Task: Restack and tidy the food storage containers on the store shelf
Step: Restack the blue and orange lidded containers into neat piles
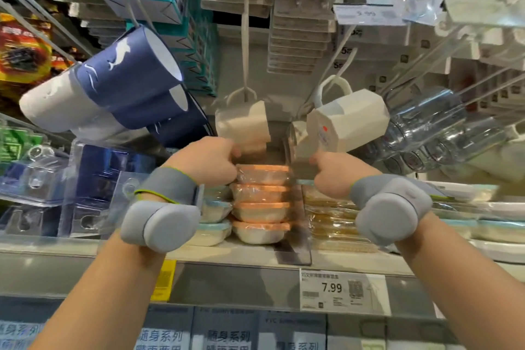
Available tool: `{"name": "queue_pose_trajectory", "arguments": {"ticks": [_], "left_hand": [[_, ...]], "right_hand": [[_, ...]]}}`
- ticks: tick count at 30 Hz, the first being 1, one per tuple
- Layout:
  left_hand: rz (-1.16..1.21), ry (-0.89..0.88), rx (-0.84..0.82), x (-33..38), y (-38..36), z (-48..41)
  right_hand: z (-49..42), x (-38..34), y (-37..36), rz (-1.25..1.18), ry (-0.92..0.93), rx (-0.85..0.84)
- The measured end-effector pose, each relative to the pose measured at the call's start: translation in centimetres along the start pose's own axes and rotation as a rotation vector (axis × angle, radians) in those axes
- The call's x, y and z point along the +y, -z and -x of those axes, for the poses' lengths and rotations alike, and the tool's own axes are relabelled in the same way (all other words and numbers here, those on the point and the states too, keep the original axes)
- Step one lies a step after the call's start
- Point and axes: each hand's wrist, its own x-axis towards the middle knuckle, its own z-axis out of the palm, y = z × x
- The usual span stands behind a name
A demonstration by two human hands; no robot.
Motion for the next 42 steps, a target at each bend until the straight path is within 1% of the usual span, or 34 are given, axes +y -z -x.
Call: {"name": "queue_pose_trajectory", "arguments": {"ticks": [3,6,8,10,12,16,19,22,26,30,34,37,39,40,42], "left_hand": [[0.029,-0.032,0.176,1.7,-0.5,-0.5],[0.043,-0.073,0.261,3.6,-1.6,-0.7],[0.007,-0.088,0.257,4.4,-2.3,-0.8],[-0.045,-0.088,0.191,4.4,-3.2,-1.0],[-0.086,-0.085,0.113,4.1,-3.8,-1.2],[0.0,-0.086,0.088,3.3,-3.8,-1.0],[0.078,-0.097,0.114,3.2,-3.7,-0.6],[0.125,-0.16,0.182,3.0,-4.1,-0.4],[0.293,-0.248,0.224,3.0,-4.4,-0.5],[0.427,-0.23,0.333,2.1,-3.8,-0.6],[0.569,-0.274,0.377,0.3,-3.3,0.0],[0.544,-0.267,0.493,-1.4,-2.4,1.0],[0.48,-0.227,0.57,-3.0,-1.4,1.5],[0.437,-0.198,0.587,-3.8,-0.9,1.7],[0.369,-0.146,0.57,-5.1,-0.2,2.1]], "right_hand": [[-0.2,1.0,-0.7,0.09,-0.012,-0.055],[-0.4,2.3,-1.6,0.144,-0.038,0.018],[-0.5,3.1,-2.2,0.153,-0.054,0.128],[-0.6,3.5,-2.5,0.128,-0.078,0.234],[-0.5,3.9,-2.3,0.055,-0.106,0.304],[0.2,3.8,-1.9,-0.03,-0.113,0.425],[1.2,3.1,-2.0,-0.069,-0.075,0.459],[2.3,2.0,-2.1,-0.09,-0.026,0.494],[3.1,-0.2,-1.7,-0.065,0.079,0.56],[3.0,-2.0,-1.1,-0.09,0.165,0.574],[2.7,-3.1,-1.0,-0.145,0.241,0.594],[2.3,-4.5,-1.1,-0.227,0.318,0.597],[1.7,-6.1,-1.1,-0.303,0.379,0.572],[1.4,-6.8,-1.2,-0.327,0.404,0.55],[0.9,-8.0,-1.2,-0.323,0.44,0.5]]}}
